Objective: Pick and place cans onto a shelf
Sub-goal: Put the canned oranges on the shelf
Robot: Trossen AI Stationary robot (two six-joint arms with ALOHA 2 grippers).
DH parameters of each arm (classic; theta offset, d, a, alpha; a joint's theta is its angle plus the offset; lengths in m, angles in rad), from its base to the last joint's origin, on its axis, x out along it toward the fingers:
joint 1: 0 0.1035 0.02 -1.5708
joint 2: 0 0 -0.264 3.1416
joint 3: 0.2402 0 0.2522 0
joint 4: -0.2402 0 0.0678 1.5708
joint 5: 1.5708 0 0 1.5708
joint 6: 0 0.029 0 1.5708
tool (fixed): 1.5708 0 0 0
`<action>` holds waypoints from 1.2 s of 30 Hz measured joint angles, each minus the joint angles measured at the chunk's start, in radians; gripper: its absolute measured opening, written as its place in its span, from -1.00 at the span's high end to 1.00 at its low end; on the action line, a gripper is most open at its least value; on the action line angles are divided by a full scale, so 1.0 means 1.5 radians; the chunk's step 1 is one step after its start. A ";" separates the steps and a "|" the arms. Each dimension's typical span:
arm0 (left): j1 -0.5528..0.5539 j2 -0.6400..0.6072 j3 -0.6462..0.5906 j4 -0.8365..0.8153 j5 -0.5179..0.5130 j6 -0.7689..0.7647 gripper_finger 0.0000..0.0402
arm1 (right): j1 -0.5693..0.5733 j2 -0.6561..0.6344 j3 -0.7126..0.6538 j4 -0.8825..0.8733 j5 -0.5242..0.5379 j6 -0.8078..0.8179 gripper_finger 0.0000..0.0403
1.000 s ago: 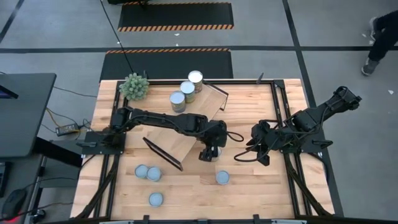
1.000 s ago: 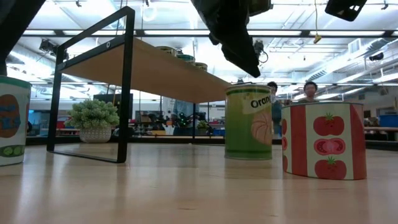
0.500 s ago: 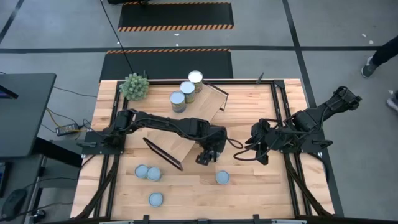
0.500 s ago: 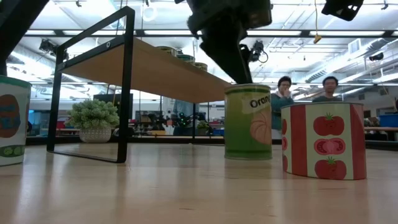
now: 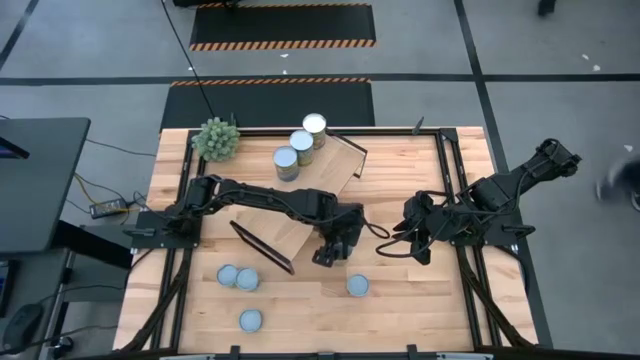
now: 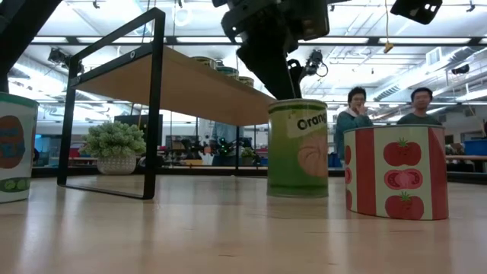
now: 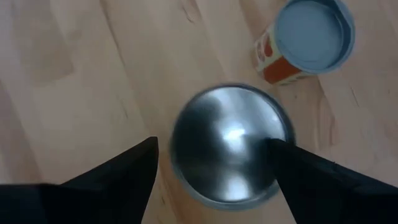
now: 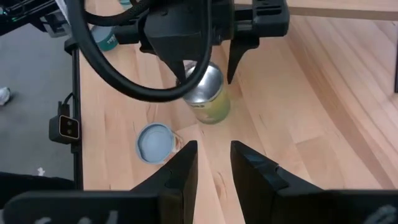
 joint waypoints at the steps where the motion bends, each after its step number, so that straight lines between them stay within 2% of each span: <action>1: 0.000 0.000 0.002 0.000 -0.003 0.000 -0.54 | 0.000 0.000 0.000 0.000 0.000 0.000 0.49; 10: 0.008 -0.006 0.086 -0.033 0.000 -0.003 -0.53 | 0.000 0.000 0.000 0.004 0.000 -0.001 0.49; 21: -0.019 0.019 0.088 -0.001 0.001 0.017 -0.53 | 0.000 0.000 0.000 0.014 0.000 -0.001 0.49; 26: -0.021 0.038 0.087 -0.013 -0.031 0.024 -0.53 | 0.003 0.001 0.000 0.016 -0.006 -0.001 0.49; 36: -0.021 0.042 0.087 -0.034 -0.017 0.022 -0.53 | 0.010 0.000 0.000 0.016 -0.007 0.007 0.49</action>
